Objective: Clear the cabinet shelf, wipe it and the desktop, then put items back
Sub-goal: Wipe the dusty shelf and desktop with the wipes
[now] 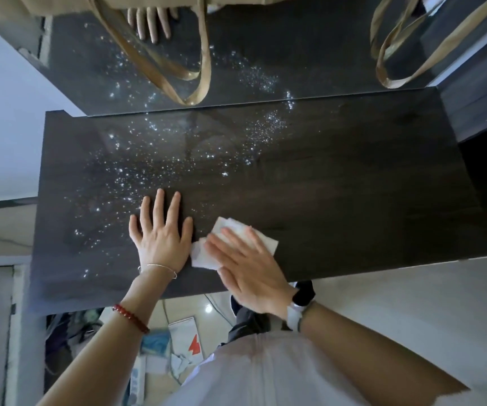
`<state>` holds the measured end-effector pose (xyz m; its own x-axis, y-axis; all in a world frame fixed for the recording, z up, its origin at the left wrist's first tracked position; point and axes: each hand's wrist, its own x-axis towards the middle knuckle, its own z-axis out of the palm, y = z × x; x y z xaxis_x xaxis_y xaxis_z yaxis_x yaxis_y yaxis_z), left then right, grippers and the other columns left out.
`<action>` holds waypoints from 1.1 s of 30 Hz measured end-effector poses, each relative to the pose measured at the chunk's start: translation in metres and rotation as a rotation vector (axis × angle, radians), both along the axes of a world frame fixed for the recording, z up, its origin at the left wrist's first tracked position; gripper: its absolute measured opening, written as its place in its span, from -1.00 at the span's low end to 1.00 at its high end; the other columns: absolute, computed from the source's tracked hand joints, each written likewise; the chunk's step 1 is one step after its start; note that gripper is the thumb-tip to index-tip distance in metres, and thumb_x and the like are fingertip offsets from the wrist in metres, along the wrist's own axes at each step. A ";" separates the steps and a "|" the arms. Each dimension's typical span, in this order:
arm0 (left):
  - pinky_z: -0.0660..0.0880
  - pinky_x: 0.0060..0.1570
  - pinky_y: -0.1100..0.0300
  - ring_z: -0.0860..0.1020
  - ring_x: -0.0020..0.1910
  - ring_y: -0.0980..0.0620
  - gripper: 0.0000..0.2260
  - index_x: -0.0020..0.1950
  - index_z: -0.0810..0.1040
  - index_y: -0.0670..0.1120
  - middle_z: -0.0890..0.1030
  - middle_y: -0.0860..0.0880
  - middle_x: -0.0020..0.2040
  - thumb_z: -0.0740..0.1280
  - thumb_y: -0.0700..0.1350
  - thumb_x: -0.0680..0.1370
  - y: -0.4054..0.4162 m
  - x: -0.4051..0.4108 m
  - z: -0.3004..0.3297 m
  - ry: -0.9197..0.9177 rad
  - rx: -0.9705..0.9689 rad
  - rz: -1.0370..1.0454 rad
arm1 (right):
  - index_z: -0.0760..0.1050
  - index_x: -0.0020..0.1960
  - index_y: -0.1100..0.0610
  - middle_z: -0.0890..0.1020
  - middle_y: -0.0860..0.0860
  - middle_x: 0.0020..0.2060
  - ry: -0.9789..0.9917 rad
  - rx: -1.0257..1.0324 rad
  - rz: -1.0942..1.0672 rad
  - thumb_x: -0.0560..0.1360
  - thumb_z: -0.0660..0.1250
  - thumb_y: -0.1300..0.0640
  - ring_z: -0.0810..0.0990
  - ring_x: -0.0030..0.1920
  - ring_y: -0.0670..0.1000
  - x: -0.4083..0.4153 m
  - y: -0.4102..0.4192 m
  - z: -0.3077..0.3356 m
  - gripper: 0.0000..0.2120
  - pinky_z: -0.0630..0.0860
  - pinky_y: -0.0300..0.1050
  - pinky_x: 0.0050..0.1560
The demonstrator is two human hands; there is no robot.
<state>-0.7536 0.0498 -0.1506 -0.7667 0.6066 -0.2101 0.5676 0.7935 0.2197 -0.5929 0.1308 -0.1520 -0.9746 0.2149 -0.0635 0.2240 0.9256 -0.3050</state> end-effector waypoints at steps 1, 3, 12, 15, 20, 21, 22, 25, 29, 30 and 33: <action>-0.12 0.41 -0.12 -0.04 0.49 -0.07 -0.49 0.47 0.12 0.08 0.07 -0.02 0.52 -0.03 0.14 0.52 -0.001 -0.001 0.000 0.000 0.003 -0.008 | 0.13 0.47 0.08 0.25 0.01 0.45 0.000 -0.008 -0.126 0.56 -0.07 0.01 0.10 0.47 0.04 0.004 0.023 -0.003 -0.51 0.06 0.19 0.41; -0.12 0.42 -0.13 -0.05 0.49 -0.08 -0.54 0.47 0.12 0.08 0.07 -0.03 0.52 0.02 0.10 0.57 -0.001 -0.002 0.001 -0.002 0.003 -0.011 | 0.16 0.45 0.14 0.32 0.13 0.41 0.021 0.019 -0.472 0.56 -0.06 0.07 0.20 0.44 0.16 0.015 0.075 -0.003 -0.52 0.21 0.21 0.36; -0.08 0.38 -0.21 0.03 0.47 -0.15 -0.51 0.44 0.23 -0.03 0.14 -0.12 0.50 0.01 0.03 0.51 0.025 0.003 0.006 0.020 0.097 0.028 | 0.37 0.33 0.15 0.41 0.17 0.35 0.019 0.191 -0.537 0.48 0.18 0.23 0.31 0.38 0.24 0.014 0.125 0.002 -0.59 0.21 0.32 0.30; -0.16 0.39 -0.22 -0.08 0.49 -0.12 -0.54 0.48 0.13 0.02 0.02 -0.07 0.53 0.07 0.00 0.57 0.044 -0.002 0.003 -0.004 0.059 0.072 | 0.27 0.41 0.15 0.35 0.14 0.40 -0.038 0.200 -0.389 0.51 -0.01 0.11 0.29 0.40 0.19 0.016 0.142 -0.005 -0.52 0.24 0.29 0.30; -0.11 0.39 -0.20 -0.01 0.49 -0.12 -0.48 0.47 0.14 0.04 0.08 -0.07 0.52 -0.08 0.09 0.50 0.051 -0.002 -0.005 0.064 -0.021 0.121 | 0.14 0.45 0.25 0.22 0.22 0.44 -0.067 0.170 -1.000 0.52 -0.09 0.07 0.17 0.44 0.24 0.024 0.242 -0.007 -0.46 0.10 0.32 0.38; -0.09 0.39 -0.21 0.02 0.49 -0.13 -0.46 0.47 0.16 0.03 0.10 -0.08 0.52 -0.10 0.10 0.49 0.050 -0.002 -0.005 0.073 -0.033 0.127 | 0.09 0.47 0.24 0.17 0.22 0.46 -0.066 0.144 -1.137 0.53 -0.10 0.07 0.10 0.46 0.22 0.010 0.250 -0.006 -0.46 0.04 0.30 0.41; -0.07 0.39 -0.21 0.04 0.48 -0.14 -0.46 0.46 0.18 0.03 0.12 -0.09 0.51 -0.10 0.10 0.48 0.051 -0.003 -0.006 0.078 -0.040 0.134 | 0.09 0.47 0.24 0.16 0.22 0.47 -0.048 0.127 -1.165 0.54 -0.08 0.07 0.09 0.46 0.21 -0.010 0.244 -0.005 -0.47 0.03 0.29 0.41; -0.03 0.38 -0.23 0.09 0.47 -0.16 -0.47 0.44 0.23 0.01 0.18 -0.11 0.49 -0.06 0.09 0.48 0.054 -0.002 -0.007 0.096 -0.047 0.144 | 0.21 0.43 0.22 0.29 0.21 0.42 0.086 0.140 -0.719 0.50 -0.01 0.07 0.22 0.43 0.22 -0.066 0.170 -0.010 -0.47 0.08 0.26 0.39; -0.03 0.39 -0.22 0.10 0.47 -0.15 -0.47 0.43 0.24 0.01 0.19 -0.10 0.49 -0.03 0.08 0.47 0.054 -0.001 -0.008 0.111 -0.052 0.161 | 0.18 0.44 0.14 0.29 0.12 0.43 0.060 0.090 -0.304 0.50 0.02 0.08 0.20 0.44 0.16 -0.062 0.147 -0.006 -0.48 0.10 0.24 0.38; -0.03 0.39 -0.21 0.10 0.47 -0.14 -0.47 0.43 0.24 0.00 0.19 -0.10 0.49 -0.03 0.08 0.47 0.054 -0.001 -0.007 0.114 -0.048 0.166 | 0.21 0.42 0.14 0.32 0.14 0.41 0.051 0.115 -0.378 0.48 0.03 0.07 0.23 0.41 0.19 -0.051 0.169 -0.008 -0.49 0.14 0.27 0.35; -0.01 0.39 -0.21 0.10 0.47 -0.14 -0.47 0.43 0.25 0.01 0.20 -0.10 0.49 -0.03 0.09 0.47 0.056 -0.001 -0.006 0.114 -0.050 0.173 | 0.33 0.29 0.19 0.34 0.23 0.37 0.091 0.061 -0.814 0.50 0.09 0.15 0.24 0.39 0.28 -0.015 0.235 -0.004 -0.63 0.16 0.35 0.32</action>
<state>-0.7542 0.1059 -0.1564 -0.8790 0.4550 -0.1422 0.4410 0.8894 0.1199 -0.6084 0.3662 -0.1560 -0.5128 0.8574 0.0433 0.8094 0.4997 -0.3086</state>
